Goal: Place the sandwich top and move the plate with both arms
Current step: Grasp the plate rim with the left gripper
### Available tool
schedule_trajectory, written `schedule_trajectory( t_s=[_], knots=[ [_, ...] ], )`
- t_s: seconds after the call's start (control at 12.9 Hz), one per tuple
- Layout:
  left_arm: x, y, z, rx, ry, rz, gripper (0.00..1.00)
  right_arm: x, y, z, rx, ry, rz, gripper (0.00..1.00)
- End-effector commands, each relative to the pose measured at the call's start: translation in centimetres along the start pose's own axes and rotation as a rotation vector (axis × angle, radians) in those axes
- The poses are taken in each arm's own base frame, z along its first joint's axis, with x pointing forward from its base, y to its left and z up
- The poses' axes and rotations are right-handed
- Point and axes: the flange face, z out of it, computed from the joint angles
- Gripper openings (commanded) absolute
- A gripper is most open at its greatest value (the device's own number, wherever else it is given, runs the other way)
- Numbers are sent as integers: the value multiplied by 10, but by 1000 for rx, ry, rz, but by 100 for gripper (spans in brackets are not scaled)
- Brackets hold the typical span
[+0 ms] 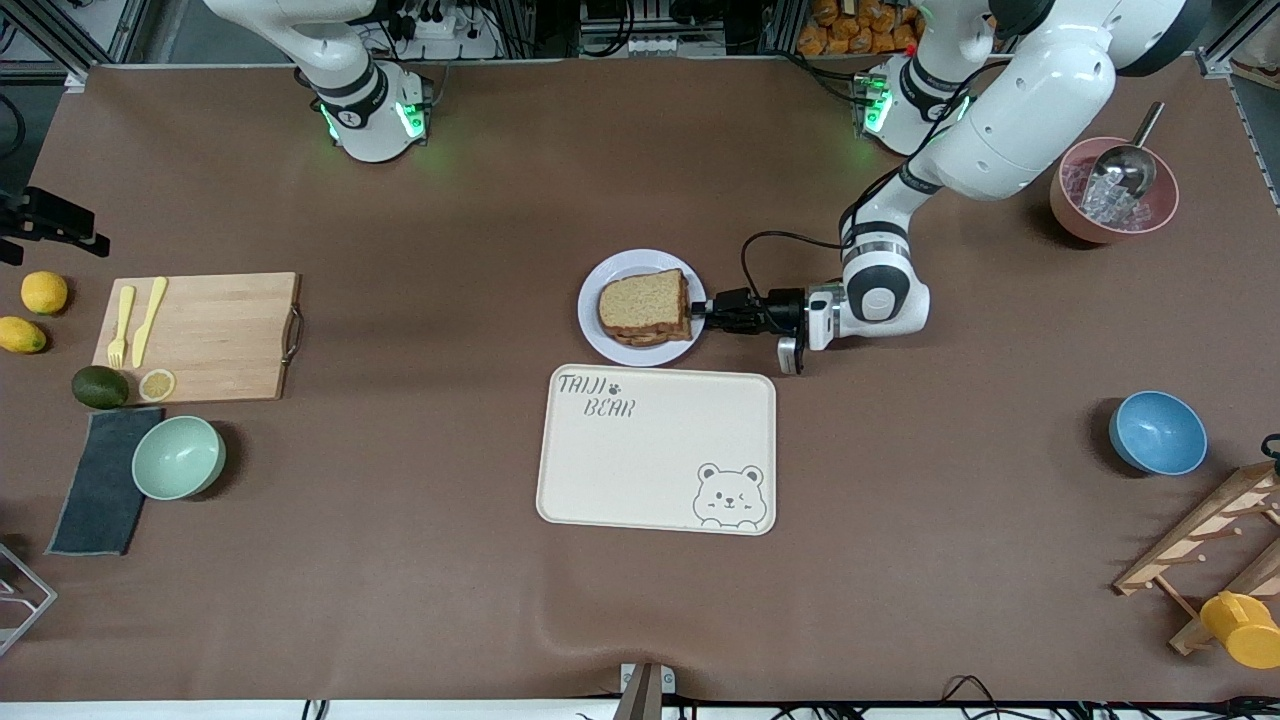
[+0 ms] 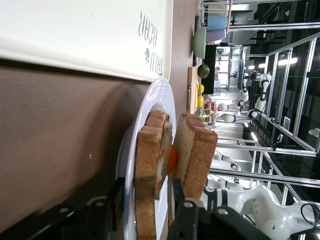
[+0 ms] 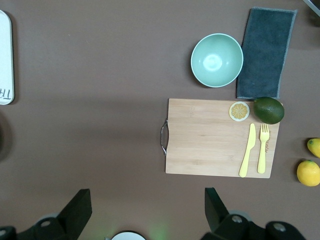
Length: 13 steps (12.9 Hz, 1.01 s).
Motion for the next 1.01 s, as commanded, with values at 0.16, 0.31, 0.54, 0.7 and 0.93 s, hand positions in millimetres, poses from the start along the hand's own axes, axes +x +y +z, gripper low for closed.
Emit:
schedule_trajectory(
  t_s=[0.16, 0.31, 0.54, 0.7, 0.93],
  knots=[
    [-3, -9, 11, 35, 4, 28, 19, 2, -4, -4, -20, -1, 7, 100],
    [-3, -10, 11, 38, 6, 30, 11, 2, -5, -4, -20, -1, 6, 100],
    [0, -9, 12, 36, 10, 38, 0, 2, -6, -4, -20, -1, 4, 100],
    [2, -8, 11, 36, 13, 44, 0, 2, -6, -4, -20, -1, 4, 100],
    [4, -6, 11, 33, 18, 79, 0, 2, -6, -4, -20, -1, 4, 100]
  ],
)
